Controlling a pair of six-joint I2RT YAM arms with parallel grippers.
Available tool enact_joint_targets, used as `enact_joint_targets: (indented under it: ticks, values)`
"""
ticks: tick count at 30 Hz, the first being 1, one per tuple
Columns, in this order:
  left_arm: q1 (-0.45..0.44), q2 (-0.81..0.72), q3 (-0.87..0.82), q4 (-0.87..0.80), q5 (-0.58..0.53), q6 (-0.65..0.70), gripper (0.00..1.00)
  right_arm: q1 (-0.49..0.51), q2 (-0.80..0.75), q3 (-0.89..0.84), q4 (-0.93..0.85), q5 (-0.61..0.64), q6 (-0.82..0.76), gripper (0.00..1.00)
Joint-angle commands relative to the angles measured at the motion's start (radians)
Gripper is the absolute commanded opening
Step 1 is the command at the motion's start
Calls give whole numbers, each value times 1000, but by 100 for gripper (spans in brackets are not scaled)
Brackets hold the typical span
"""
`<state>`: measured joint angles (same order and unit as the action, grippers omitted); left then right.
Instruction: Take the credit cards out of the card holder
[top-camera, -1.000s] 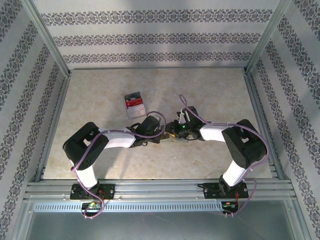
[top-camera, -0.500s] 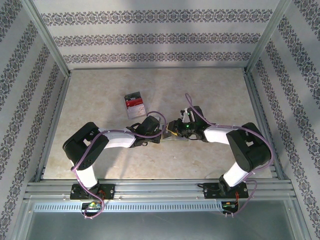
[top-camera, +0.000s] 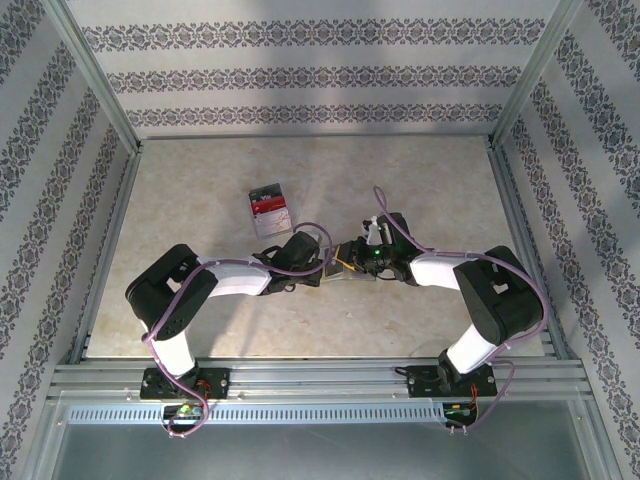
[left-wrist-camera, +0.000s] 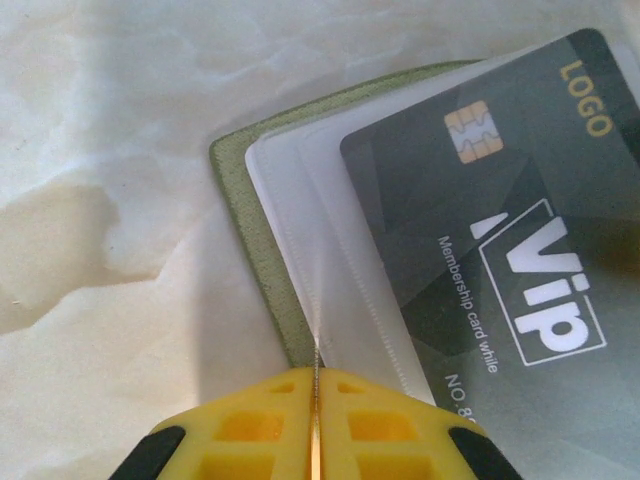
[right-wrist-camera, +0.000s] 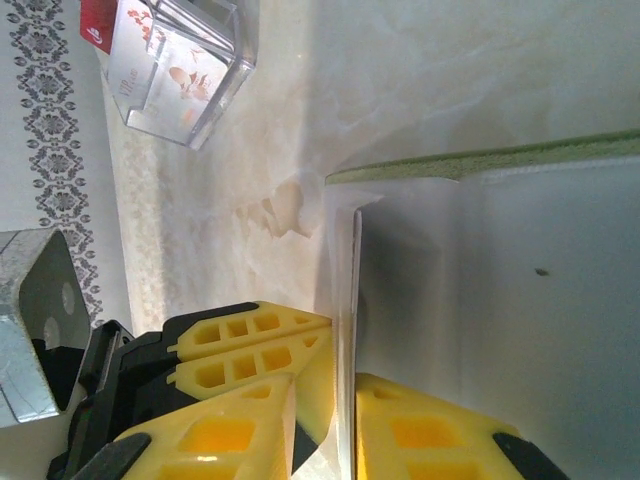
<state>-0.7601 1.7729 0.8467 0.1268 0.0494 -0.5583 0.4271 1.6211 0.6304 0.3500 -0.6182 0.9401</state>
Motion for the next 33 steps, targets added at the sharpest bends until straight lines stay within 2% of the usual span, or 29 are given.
enact_joint_targets:
  ticks: [1,18,26,33]
  values:
    - [-13,23,11,-13,1,-4,9,-10,-22,-13,50,-23,6,22]
    - [-13,17,2,-18,-10,-3,9,-51,-36,-40,84,-47,17,19]
    - [-13,20,10,-19,-10,-3,9,-68,-44,-46,80,-42,16,10]
    - [-13,19,7,-18,-11,-5,9,-89,-50,-70,75,-31,8,10]
